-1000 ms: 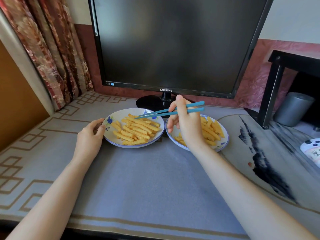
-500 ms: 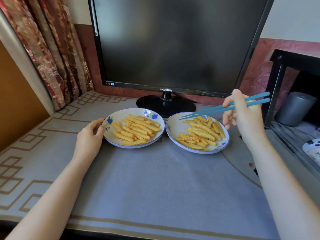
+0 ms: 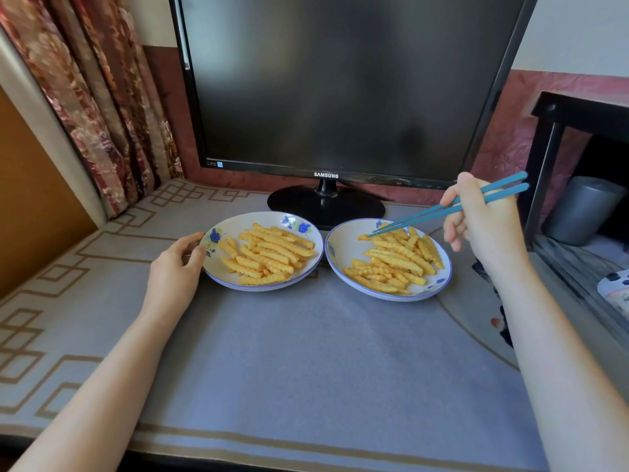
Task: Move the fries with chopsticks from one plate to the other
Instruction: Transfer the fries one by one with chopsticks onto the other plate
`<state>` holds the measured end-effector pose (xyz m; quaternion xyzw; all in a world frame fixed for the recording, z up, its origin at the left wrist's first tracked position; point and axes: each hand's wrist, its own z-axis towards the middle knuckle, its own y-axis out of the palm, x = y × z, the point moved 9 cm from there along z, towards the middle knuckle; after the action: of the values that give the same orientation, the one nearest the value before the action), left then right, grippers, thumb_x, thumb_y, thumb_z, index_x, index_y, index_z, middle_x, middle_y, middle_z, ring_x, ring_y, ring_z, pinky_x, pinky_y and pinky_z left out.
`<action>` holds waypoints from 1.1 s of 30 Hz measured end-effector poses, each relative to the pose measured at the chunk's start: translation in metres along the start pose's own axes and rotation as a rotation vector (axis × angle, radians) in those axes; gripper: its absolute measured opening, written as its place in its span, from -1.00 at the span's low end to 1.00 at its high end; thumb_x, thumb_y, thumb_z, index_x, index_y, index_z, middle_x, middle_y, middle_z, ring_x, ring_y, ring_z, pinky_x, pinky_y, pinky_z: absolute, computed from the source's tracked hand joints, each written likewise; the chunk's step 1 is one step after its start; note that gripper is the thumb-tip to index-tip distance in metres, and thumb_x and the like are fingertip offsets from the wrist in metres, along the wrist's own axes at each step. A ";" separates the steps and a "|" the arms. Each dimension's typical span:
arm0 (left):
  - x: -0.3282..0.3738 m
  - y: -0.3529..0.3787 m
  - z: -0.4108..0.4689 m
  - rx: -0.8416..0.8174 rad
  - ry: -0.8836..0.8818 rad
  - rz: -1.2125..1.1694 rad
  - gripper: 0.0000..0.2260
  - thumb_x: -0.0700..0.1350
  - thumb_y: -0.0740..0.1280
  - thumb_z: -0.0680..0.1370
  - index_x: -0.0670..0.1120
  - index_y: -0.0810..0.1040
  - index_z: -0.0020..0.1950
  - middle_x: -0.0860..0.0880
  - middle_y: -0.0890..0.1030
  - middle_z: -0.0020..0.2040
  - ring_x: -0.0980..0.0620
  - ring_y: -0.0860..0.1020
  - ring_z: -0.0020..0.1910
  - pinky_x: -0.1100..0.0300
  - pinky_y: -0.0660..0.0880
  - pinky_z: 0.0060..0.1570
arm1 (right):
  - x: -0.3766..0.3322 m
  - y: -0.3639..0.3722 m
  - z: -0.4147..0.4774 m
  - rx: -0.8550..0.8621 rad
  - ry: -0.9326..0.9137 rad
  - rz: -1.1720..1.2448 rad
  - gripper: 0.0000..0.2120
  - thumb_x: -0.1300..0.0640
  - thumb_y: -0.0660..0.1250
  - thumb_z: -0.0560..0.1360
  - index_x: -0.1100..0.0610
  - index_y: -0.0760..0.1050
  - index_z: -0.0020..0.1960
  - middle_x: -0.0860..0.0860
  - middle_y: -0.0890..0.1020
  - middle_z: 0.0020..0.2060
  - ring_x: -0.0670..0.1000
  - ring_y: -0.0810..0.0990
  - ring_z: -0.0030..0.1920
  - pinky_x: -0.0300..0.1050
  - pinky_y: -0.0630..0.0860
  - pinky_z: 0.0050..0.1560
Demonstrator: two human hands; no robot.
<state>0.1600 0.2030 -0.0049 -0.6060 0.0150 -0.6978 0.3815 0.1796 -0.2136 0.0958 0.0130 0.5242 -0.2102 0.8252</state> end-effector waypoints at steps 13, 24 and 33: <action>0.000 0.000 0.000 0.000 0.007 0.000 -0.72 -0.14 0.18 0.60 -0.06 0.53 0.27 -0.07 0.60 0.15 0.12 0.43 0.01 0.26 0.28 0.01 | 0.006 0.008 0.005 0.011 0.032 0.006 -0.64 0.07 0.09 0.64 0.19 0.42 -0.26 0.06 0.42 -0.68 -0.02 0.33 -0.70 -0.31 0.28 -0.62; 0.001 0.000 0.000 0.002 0.016 0.003 -0.72 -0.15 0.18 0.60 -0.09 0.52 0.27 -0.08 0.60 0.16 0.13 0.43 0.02 0.27 0.29 0.01 | -0.014 0.023 -0.030 0.122 0.066 0.326 -0.62 0.06 0.08 0.65 0.15 0.36 -0.31 0.06 0.41 -0.67 0.03 0.37 -0.66 -0.24 0.19 -0.56; -0.001 0.000 0.002 0.003 0.011 0.002 -0.72 -0.15 0.18 0.60 -0.08 0.53 0.27 -0.07 0.60 0.16 0.12 0.44 0.02 0.26 0.29 0.01 | -0.025 0.093 -0.062 -0.139 0.015 0.404 -0.61 0.07 0.05 0.67 0.17 0.39 -0.28 0.11 0.45 -0.64 0.04 0.43 -0.64 -0.23 0.24 -0.55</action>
<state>0.1618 0.2044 -0.0058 -0.6017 0.0168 -0.7007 0.3829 0.1511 -0.1056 0.0712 0.0624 0.5304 -0.0039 0.8454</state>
